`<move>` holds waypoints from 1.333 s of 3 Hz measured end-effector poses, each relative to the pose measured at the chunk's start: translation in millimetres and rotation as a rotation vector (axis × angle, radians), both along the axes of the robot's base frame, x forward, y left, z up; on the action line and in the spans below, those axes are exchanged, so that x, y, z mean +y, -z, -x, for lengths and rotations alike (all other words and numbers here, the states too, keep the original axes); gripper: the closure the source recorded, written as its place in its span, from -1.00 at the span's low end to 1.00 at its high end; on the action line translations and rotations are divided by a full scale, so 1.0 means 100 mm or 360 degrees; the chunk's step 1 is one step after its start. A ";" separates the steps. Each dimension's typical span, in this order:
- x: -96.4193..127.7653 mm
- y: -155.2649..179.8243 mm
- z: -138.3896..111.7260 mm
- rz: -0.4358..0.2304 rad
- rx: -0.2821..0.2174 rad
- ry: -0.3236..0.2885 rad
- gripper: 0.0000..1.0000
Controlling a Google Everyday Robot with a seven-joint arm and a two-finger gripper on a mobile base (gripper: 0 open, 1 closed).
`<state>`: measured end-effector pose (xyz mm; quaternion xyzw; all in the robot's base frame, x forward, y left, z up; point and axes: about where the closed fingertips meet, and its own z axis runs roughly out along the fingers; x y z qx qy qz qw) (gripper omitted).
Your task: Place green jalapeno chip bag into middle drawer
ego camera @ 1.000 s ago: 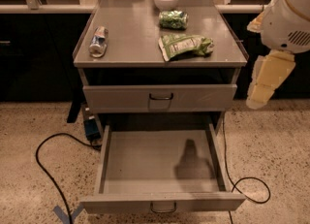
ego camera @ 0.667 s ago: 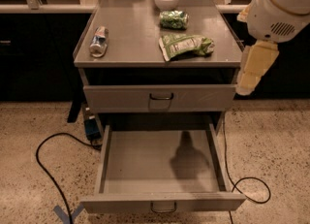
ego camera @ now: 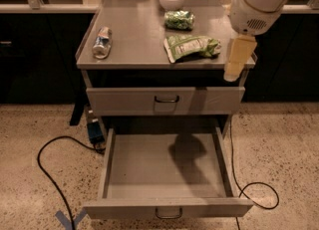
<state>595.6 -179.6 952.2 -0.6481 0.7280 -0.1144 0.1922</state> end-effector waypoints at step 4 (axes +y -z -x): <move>-0.25 0.14 -0.83 -0.0418 -0.0063 0.0009 -1.00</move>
Offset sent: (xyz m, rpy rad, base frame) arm 0.1143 -0.0509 -0.0169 0.4472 -0.0492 -0.0036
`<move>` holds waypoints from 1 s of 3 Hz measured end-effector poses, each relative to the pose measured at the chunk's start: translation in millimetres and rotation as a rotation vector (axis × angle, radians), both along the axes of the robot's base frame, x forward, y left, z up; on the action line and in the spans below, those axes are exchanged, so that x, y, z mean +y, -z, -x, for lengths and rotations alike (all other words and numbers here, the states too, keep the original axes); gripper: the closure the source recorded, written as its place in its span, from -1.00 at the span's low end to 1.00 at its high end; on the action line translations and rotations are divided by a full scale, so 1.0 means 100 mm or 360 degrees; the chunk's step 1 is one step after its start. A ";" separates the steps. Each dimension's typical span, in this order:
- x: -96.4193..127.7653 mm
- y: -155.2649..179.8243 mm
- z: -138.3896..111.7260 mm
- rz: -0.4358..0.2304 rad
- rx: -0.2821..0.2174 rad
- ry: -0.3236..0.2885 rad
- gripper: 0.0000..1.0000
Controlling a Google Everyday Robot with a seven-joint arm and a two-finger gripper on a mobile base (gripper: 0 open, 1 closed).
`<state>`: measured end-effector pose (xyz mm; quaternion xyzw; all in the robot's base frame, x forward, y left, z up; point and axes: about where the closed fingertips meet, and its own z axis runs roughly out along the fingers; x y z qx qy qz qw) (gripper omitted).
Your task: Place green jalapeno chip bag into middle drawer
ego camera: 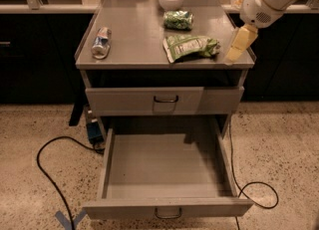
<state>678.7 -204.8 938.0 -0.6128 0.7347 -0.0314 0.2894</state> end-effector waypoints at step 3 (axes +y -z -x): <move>-0.23 0.35 -0.56 -0.0421 -0.0073 0.0219 -1.00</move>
Offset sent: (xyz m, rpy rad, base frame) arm 0.0562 -0.0494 -0.0303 0.2943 -0.0795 -0.2017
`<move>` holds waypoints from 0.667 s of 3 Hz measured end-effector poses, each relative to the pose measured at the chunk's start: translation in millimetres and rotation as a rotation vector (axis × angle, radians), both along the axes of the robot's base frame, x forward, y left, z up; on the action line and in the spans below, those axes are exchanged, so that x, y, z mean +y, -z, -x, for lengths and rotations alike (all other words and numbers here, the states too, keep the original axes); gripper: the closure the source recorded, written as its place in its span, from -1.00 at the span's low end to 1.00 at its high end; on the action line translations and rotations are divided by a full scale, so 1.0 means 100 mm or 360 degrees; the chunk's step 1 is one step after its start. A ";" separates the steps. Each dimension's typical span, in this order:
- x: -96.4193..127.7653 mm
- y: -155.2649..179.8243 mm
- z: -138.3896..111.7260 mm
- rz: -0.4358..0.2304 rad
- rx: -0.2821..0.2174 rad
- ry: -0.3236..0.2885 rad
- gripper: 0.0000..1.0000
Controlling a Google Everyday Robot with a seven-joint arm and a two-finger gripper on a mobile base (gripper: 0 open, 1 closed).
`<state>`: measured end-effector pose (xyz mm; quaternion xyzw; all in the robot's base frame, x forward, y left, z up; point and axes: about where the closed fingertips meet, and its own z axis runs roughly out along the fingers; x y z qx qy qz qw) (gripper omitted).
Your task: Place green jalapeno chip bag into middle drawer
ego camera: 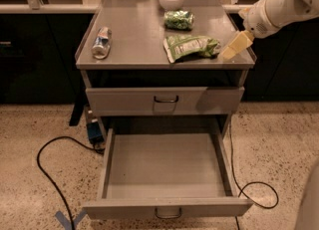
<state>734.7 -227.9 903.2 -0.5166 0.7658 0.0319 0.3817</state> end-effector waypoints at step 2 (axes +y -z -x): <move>0.35 0.37 -0.34 -0.0175 0.0071 -0.0131 -1.00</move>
Offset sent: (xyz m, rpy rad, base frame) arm 0.0531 0.0550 -0.0507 0.1464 0.0996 0.1851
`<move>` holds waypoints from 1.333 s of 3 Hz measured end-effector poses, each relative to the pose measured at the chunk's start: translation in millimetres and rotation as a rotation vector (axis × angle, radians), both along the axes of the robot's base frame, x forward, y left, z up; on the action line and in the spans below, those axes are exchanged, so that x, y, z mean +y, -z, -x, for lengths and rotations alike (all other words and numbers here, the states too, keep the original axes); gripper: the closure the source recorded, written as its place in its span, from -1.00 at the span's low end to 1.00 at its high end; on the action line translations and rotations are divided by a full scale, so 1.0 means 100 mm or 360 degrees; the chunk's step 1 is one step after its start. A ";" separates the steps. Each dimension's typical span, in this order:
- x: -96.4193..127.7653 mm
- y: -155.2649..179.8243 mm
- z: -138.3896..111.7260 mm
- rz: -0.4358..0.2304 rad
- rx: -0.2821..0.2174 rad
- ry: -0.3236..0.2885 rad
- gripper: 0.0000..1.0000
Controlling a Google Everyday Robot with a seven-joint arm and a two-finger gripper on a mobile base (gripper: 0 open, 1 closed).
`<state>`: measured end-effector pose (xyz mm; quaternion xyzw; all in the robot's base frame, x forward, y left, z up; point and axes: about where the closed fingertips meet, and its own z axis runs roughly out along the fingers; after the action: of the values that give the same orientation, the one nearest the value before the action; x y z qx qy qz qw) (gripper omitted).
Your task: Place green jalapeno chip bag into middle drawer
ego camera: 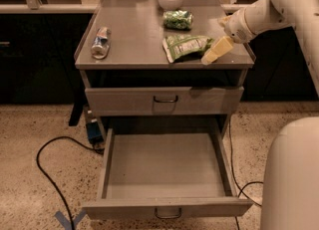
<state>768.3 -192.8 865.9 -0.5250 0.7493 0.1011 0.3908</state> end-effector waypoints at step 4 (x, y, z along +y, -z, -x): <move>0.35 0.33 0.00 0.0021 0.0160 -0.0213 0.32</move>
Offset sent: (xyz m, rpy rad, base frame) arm 0.0068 0.0364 -0.0369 -0.0421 0.1531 0.1776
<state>768.6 -157.4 832.7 -0.5708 0.7318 0.1482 0.3416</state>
